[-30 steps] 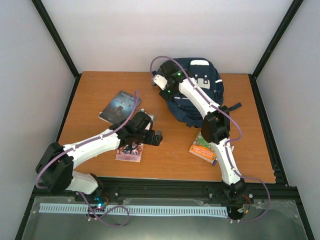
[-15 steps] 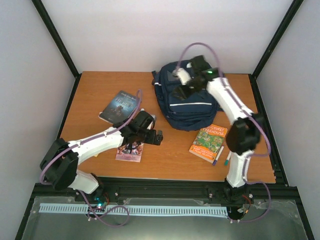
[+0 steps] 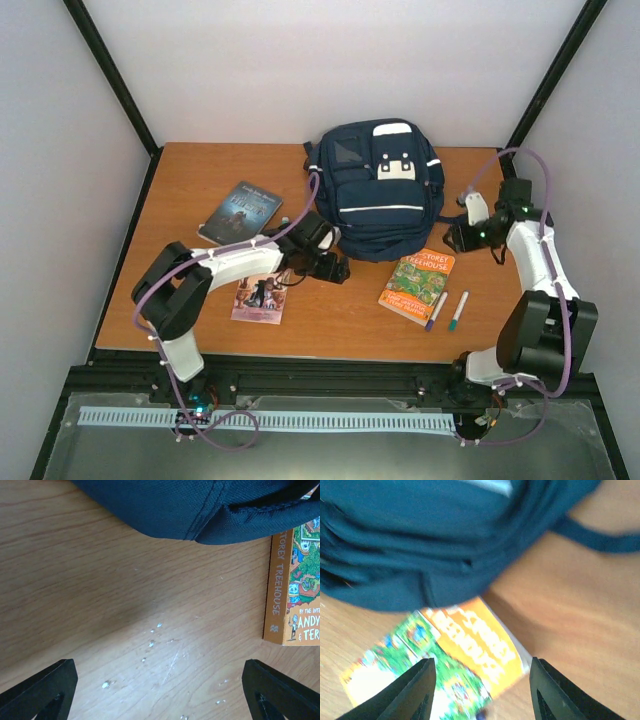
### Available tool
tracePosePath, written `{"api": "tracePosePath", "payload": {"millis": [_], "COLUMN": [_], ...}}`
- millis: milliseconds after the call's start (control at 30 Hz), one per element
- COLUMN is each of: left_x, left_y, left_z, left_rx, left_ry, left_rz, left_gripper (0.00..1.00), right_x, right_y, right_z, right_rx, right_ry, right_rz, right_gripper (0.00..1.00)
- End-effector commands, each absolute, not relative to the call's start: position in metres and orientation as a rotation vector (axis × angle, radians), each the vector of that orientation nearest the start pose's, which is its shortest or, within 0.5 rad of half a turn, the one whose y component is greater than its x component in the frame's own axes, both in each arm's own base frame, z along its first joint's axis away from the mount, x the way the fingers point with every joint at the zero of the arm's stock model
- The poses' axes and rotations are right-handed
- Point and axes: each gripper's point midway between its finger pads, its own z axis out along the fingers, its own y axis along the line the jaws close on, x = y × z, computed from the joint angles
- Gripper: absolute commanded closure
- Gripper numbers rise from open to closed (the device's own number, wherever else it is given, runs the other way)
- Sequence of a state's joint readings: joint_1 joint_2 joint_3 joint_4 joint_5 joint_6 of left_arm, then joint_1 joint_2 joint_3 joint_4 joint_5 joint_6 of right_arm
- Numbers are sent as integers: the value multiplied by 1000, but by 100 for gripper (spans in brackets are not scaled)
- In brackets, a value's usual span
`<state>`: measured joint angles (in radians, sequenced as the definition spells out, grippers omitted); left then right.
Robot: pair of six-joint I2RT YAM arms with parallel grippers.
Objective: Pack the student bag
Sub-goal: Adjust the book at the center of the board.
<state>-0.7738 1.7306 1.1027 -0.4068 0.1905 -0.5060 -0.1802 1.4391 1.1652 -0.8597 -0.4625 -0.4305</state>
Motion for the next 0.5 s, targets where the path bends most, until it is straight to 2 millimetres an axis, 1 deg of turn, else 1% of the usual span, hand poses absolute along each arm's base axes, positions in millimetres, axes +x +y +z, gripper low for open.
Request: {"api": "tracePosePath", "payload": {"millis": [0, 67, 133, 233, 333, 467], "left_x": [284, 283, 280, 275, 268, 258], "left_y": [-348, -351, -353, -353, -355, -363], "left_z": [78, 72, 69, 61, 57, 57], "left_rx": [509, 523, 544, 592, 644, 706], "left_ry": [2675, 2688, 2695, 2706, 2717, 2707], "left_rz": [-786, -796, -812, -791, -764, -754], "left_gripper": [7, 7, 8, 8, 8, 7], "right_x": [316, 302, 292, 284, 288, 303], "right_y": [-11, -16, -21, -21, -20, -20], "right_z": [128, 108, 92, 78, 71, 70], "right_rx": [-491, -528, -548, -566, -556, -520], "right_ry": [2586, 2636, 2676, 2714, 2732, 2732], "right_rz": [286, 238, 198, 202, 235, 277], "right_gripper": [49, 51, 51, 48, 47, 46]}}
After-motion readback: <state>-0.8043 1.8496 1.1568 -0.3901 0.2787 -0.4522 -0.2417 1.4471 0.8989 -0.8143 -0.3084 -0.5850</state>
